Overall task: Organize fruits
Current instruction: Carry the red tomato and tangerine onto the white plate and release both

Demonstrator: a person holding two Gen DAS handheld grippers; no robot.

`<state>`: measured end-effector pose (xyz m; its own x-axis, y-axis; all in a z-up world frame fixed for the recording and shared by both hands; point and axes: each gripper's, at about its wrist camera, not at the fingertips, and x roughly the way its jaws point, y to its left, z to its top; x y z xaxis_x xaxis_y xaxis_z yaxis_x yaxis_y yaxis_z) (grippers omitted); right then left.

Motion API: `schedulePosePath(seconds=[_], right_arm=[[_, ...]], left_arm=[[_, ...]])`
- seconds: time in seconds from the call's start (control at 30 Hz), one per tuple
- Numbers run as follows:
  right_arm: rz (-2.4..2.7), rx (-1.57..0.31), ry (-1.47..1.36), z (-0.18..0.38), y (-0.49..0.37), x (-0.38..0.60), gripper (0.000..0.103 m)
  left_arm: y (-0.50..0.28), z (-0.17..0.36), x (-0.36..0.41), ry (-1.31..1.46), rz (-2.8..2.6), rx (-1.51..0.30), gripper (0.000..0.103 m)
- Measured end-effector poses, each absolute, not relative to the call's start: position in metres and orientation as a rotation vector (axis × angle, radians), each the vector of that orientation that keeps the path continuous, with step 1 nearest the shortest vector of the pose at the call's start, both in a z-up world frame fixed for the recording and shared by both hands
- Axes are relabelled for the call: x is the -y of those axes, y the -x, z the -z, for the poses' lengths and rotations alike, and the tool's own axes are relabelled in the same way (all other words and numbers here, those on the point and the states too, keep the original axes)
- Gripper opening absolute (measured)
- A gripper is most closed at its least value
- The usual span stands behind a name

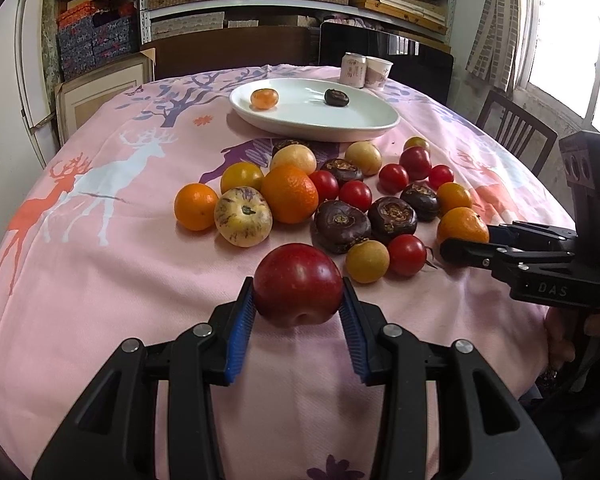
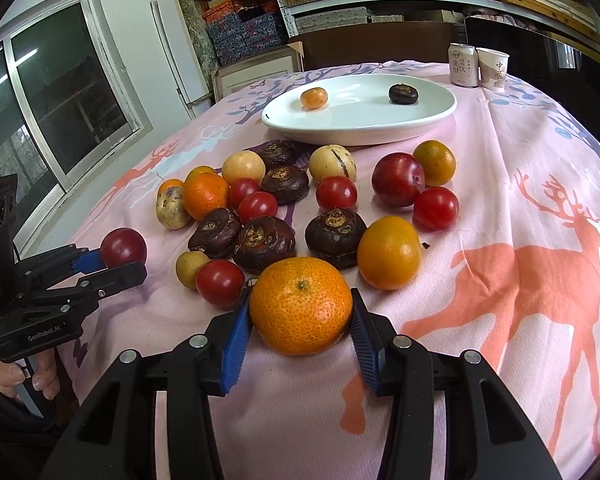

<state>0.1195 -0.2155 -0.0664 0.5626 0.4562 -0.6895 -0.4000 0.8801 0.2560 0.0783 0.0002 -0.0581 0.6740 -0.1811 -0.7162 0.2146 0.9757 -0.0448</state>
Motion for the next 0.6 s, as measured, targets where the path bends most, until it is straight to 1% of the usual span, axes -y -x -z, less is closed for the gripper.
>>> schedulePosePath(seconds=[0.2, 0.33, 0.47, 0.6], right_arm=[[-0.501, -0.828, -0.092, 0.064, -0.115, 0.222, 0.047], [-0.497, -0.825, -0.104, 0.055, -0.112, 0.233, 0.047], [-0.453, -0.756, -0.133, 0.025, -0.116, 0.260, 0.047], [-0.382, -0.633, -0.134, -0.023, -0.124, 0.293, 0.047]], left_arm=[[-0.077, 0.055, 0.001, -0.044, 0.225, -0.795, 0.040], [-0.079, 0.042, -0.001, -0.031, 0.232, -0.775, 0.040], [-0.088, 0.018, -0.003, -0.032, 0.241, -0.735, 0.040], [-0.106, -0.010, -0.001, -0.039, 0.255, -0.693, 0.040]])
